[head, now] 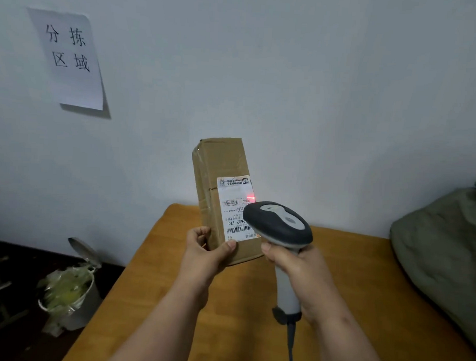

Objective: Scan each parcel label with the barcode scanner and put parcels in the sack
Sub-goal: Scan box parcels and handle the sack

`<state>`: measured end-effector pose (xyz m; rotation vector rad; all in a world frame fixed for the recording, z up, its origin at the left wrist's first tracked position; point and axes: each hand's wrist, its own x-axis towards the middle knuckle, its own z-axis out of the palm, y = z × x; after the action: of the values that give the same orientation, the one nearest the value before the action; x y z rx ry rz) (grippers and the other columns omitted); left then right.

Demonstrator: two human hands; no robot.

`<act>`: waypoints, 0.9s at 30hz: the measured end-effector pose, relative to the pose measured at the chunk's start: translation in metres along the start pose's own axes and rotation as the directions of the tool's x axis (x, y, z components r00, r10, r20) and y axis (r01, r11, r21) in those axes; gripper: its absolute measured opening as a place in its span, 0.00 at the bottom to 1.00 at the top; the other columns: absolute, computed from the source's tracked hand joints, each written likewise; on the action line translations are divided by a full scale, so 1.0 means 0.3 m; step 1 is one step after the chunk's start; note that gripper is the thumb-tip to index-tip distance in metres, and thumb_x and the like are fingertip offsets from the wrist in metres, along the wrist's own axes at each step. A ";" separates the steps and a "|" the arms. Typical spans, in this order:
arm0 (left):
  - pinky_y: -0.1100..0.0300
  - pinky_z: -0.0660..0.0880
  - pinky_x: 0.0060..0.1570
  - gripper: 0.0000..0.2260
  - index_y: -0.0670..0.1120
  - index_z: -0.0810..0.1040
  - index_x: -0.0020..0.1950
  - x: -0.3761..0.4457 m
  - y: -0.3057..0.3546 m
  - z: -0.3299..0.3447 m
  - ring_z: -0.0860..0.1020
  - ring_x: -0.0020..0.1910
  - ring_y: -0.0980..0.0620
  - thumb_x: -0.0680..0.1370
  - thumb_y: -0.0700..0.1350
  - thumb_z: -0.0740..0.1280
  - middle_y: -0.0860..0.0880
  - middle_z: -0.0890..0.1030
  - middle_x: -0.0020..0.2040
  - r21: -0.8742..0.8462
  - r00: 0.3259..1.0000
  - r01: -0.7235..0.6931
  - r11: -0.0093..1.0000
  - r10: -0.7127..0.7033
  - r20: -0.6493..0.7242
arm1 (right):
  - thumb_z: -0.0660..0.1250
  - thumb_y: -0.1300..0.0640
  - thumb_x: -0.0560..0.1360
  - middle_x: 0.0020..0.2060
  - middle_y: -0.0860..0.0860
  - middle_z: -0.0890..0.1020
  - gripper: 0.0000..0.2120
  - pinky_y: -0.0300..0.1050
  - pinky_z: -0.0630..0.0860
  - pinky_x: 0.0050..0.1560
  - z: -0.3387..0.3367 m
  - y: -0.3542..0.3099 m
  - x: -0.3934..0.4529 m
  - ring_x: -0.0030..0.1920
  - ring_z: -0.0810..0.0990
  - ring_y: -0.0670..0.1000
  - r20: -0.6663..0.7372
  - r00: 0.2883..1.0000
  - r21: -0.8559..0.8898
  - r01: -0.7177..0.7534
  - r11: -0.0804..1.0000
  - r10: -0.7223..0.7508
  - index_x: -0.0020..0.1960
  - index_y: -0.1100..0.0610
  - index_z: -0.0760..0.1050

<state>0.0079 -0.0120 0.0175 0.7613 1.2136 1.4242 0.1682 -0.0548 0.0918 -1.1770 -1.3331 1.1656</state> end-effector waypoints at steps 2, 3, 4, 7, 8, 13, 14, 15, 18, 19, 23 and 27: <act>0.58 0.81 0.40 0.23 0.49 0.68 0.62 -0.009 0.006 -0.011 0.80 0.57 0.47 0.73 0.38 0.76 0.48 0.78 0.60 0.001 1.000 -0.009 1.000 0.009 0.003 | 0.73 0.62 0.74 0.43 0.40 0.86 0.20 0.40 0.73 0.48 0.013 -0.009 -0.014 0.46 0.83 0.39 -0.001 1.000 -0.011 0.006 1.000 -0.006 0.44 0.35 0.83; 0.60 0.82 0.39 0.24 0.48 0.68 0.62 -0.014 0.010 -0.015 0.79 0.57 0.47 0.72 0.38 0.76 0.48 0.77 0.60 0.000 1.000 -0.013 1.000 0.013 0.006 | 0.73 0.63 0.74 0.43 0.41 0.86 0.19 0.40 0.73 0.48 0.018 -0.010 -0.020 0.46 0.83 0.39 -0.001 1.000 -0.012 0.005 1.000 -0.005 0.44 0.36 0.83; 0.60 0.82 0.39 0.24 0.48 0.68 0.63 -0.019 0.013 -0.020 0.79 0.58 0.47 0.72 0.38 0.76 0.48 0.77 0.60 -0.001 1.000 -0.017 1.000 0.017 0.011 | 0.73 0.63 0.74 0.43 0.41 0.86 0.17 0.39 0.73 0.47 0.023 -0.012 -0.026 0.46 0.83 0.40 -0.002 1.000 -0.008 0.004 1.000 -0.004 0.44 0.38 0.84; 0.53 0.83 0.48 0.24 0.49 0.69 0.62 -0.026 0.020 -0.033 0.80 0.58 0.46 0.72 0.39 0.76 0.47 0.78 0.60 -0.002 1.000 -0.016 1.000 0.016 0.024 | 0.73 0.63 0.74 0.41 0.40 0.86 0.18 0.38 0.72 0.45 0.037 -0.026 -0.042 0.44 0.82 0.39 -0.003 1.000 -0.014 0.014 1.000 -0.014 0.43 0.37 0.83; 0.51 0.82 0.50 0.24 0.50 0.69 0.62 -0.027 0.022 -0.036 0.80 0.57 0.46 0.72 0.39 0.77 0.47 0.78 0.60 -0.005 1.000 -0.016 1.000 0.017 0.026 | 0.73 0.63 0.74 0.41 0.39 0.86 0.20 0.38 0.72 0.45 0.041 -0.032 -0.045 0.43 0.82 0.38 -0.003 1.000 -0.022 0.021 1.000 -0.021 0.43 0.35 0.83; 0.52 0.83 0.49 0.23 0.51 0.69 0.60 -0.038 0.034 -0.042 0.80 0.56 0.47 0.72 0.39 0.77 0.48 0.79 0.59 -0.008 0.999 -0.023 1.000 0.024 0.038 | 0.72 0.62 0.74 0.40 0.38 0.85 0.23 0.38 0.71 0.46 0.056 -0.043 -0.059 0.42 0.81 0.36 -0.013 0.999 -0.039 0.032 0.999 -0.033 0.42 0.31 0.81; 0.53 0.83 0.48 0.23 0.51 0.69 0.60 -0.040 0.033 -0.044 0.80 0.56 0.47 0.72 0.39 0.77 0.48 0.79 0.59 -0.007 0.999 -0.021 1.000 0.021 0.040 | 0.72 0.62 0.74 0.39 0.38 0.85 0.22 0.39 0.71 0.46 0.059 -0.044 -0.063 0.41 0.81 0.36 -0.015 0.999 -0.040 0.029 0.999 -0.030 0.41 0.32 0.81; 0.53 0.83 0.48 0.23 0.50 0.69 0.60 -0.043 0.032 -0.045 0.81 0.56 0.47 0.72 0.39 0.77 0.48 0.79 0.59 -0.009 0.999 -0.019 1.000 0.019 0.041 | 0.72 0.62 0.74 0.37 0.38 0.84 0.22 0.39 0.71 0.45 0.060 -0.044 -0.066 0.40 0.80 0.36 -0.015 1.000 -0.035 0.027 0.999 -0.027 0.41 0.32 0.81; 0.57 0.82 0.44 0.23 0.49 0.69 0.62 -0.053 0.029 -0.048 0.80 0.56 0.47 0.72 0.38 0.76 0.47 0.78 0.59 -0.017 0.999 -0.021 1.000 0.021 0.042 | 0.72 0.64 0.74 0.36 0.39 0.85 0.20 0.39 0.71 0.45 0.064 -0.047 -0.080 0.39 0.81 0.35 -0.013 1.000 -0.023 0.022 0.999 -0.023 0.40 0.37 0.83; 0.58 0.82 0.43 0.24 0.49 0.69 0.62 -0.057 0.028 -0.049 0.80 0.56 0.48 0.72 0.38 0.76 0.48 0.78 0.59 -0.015 0.999 -0.019 1.000 0.020 0.045 | 0.71 0.64 0.74 0.36 0.39 0.85 0.18 0.39 0.71 0.45 0.064 -0.047 -0.083 0.39 0.81 0.35 -0.015 1.000 -0.018 0.022 1.000 -0.022 0.40 0.40 0.84; 0.56 0.82 0.45 0.23 0.50 0.69 0.61 -0.067 0.025 -0.050 0.80 0.56 0.48 0.73 0.38 0.76 0.48 0.79 0.58 0.001 0.998 -0.017 1.000 0.017 0.058 | 0.71 0.64 0.74 0.36 0.39 0.85 0.14 0.38 0.71 0.44 0.064 -0.047 -0.096 0.39 0.81 0.35 -0.021 1.000 -0.013 0.015 1.000 -0.015 0.41 0.45 0.82; 0.52 0.82 0.49 0.23 0.51 0.69 0.60 -0.076 0.022 -0.050 0.80 0.56 0.48 0.72 0.39 0.76 0.49 0.79 0.58 0.017 0.998 -0.012 1.000 0.011 0.069 | 0.72 0.63 0.74 0.33 0.39 0.83 0.16 0.37 0.70 0.43 0.060 -0.033 -0.106 0.38 0.79 0.35 -0.031 0.999 -0.042 0.008 0.999 -0.009 0.37 0.42 0.83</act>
<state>-0.0026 -0.0373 0.0232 0.8239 1.1716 1.3873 0.1517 -0.0882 0.0981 -1.2135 -1.3433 1.1140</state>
